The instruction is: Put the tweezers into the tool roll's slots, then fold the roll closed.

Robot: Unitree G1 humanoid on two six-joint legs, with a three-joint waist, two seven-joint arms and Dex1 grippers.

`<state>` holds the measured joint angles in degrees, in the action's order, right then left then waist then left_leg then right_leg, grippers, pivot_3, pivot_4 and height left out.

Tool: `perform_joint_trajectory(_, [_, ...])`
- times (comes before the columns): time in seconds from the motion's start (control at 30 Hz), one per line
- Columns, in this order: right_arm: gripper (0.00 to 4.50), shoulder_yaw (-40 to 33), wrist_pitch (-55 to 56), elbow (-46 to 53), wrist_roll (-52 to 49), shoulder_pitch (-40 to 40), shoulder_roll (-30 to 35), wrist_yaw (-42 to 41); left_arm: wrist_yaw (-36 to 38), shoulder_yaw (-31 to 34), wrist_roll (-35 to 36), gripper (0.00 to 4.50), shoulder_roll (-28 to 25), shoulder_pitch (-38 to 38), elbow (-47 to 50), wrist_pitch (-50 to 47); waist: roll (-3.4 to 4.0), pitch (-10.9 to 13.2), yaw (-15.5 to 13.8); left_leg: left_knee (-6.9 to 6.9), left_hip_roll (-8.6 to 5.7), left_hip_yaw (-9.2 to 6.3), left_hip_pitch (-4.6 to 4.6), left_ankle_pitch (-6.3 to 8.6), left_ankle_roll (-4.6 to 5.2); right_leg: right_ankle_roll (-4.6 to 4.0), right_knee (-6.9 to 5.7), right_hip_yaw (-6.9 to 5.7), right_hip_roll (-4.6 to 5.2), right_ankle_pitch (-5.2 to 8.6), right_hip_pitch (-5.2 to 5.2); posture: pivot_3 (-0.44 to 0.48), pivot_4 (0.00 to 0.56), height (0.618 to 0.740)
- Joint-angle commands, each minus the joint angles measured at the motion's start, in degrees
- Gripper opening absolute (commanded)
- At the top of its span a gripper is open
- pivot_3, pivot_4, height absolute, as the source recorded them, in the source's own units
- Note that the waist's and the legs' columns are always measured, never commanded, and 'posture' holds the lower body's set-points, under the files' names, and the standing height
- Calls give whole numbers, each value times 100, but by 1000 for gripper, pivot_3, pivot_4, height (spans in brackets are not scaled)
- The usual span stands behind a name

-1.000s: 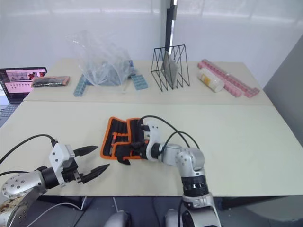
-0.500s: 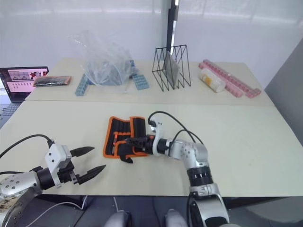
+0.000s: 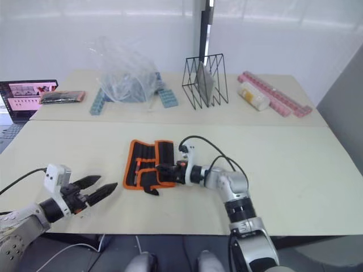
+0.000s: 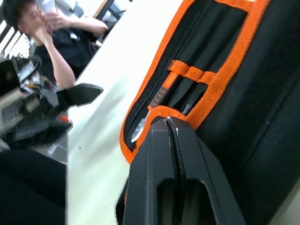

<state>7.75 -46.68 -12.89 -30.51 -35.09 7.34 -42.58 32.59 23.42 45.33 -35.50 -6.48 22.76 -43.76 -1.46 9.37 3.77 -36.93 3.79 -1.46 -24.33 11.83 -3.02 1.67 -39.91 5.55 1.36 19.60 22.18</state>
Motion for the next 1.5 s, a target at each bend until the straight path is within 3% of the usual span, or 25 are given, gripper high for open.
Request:
perform_joint_trajectory(0.03, [10,229,653,115,388,49,63,-158,-398,127,357,4500,67,255,84,-413,-2,0,1,0,0,-1,0,0,-1,0,-1,-1,0,0,0,0,150,708])
perform_joint_trajectory(0.3, [10,670,2245,78,1283,52,394,-614,-1073,-205,426,4500,261,869,-121,-1088,-3,1,-21,1,-5,-3,0,-2,-5,-1,-10,-1,3,-1,3,0,150,708])
perform_joint_trajectory(0.77, [10,849,3095,-254,2055,-50,548,-758,-1441,-890,327,4500,744,1321,-467,-1713,-3,0,-162,0,-19,-5,4,-8,-15,-3,-15,-2,18,-2,-4,0,150,708])
perform_joint_trajectory(0.9, [0,872,3241,-473,2249,-110,556,-695,-1506,-952,260,3408,798,1324,-532,-1780,-3,0,-167,0,-22,-6,5,-9,-15,-3,-16,-3,21,-2,-5,0,150,708])
perform_joint_trajectory(1.23, [0,851,3460,-797,2432,-198,536,-666,-1417,-1073,155,50,833,1465,-687,-1820,-3,0,-173,-1,-28,-11,10,-10,-18,-3,-16,-5,25,-2,-13,0,150,708])
perform_joint_trajectory(1.5, [0,861,3649,-1016,2551,-258,555,-672,-1322,-960,260,17,817,1482,-619,-1788,-3,0,-179,-1,-30,-12,10,-12,-20,-2,-16,-6,26,-2,-15,0,150,708])
